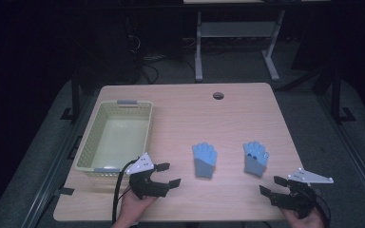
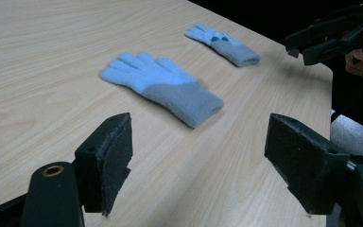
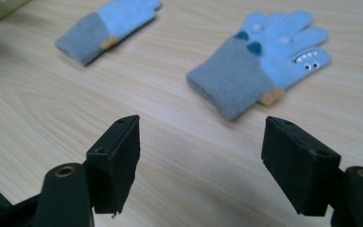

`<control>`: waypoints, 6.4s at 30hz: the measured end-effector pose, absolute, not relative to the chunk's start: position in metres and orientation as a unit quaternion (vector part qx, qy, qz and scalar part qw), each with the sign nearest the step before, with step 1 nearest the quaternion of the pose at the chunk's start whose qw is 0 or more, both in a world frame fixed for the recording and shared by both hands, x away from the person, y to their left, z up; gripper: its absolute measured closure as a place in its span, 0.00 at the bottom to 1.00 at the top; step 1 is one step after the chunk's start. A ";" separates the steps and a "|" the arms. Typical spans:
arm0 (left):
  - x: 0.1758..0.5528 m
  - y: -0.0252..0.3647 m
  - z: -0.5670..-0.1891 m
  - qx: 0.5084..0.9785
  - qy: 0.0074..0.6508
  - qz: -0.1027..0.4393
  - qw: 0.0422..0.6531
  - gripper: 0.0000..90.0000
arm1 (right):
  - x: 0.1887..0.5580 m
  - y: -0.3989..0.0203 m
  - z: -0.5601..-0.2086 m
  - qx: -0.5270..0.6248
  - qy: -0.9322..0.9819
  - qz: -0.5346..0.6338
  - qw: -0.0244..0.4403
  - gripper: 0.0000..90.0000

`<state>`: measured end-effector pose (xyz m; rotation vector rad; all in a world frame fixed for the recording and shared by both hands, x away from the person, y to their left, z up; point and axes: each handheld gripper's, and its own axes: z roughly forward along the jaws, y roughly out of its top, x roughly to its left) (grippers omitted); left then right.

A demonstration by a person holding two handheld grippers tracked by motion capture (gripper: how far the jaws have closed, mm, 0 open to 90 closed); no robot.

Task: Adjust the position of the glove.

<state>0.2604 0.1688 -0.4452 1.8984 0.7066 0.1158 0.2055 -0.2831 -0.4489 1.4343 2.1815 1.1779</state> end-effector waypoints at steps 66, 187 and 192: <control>0.253 0.169 -0.443 0.779 0.305 0.058 0.545 0.25 | 0.331 -0.260 -0.422 0.476 0.825 0.285 0.107 0.41; 0.248 0.176 -0.435 0.765 0.293 0.068 0.569 0.24 | 0.360 -0.102 -0.412 0.381 0.884 0.271 -0.003 0.91; 0.248 0.177 -0.435 0.768 0.291 0.068 0.567 0.25 | 0.360 -0.100 -0.416 0.380 0.886 0.265 -0.007 0.90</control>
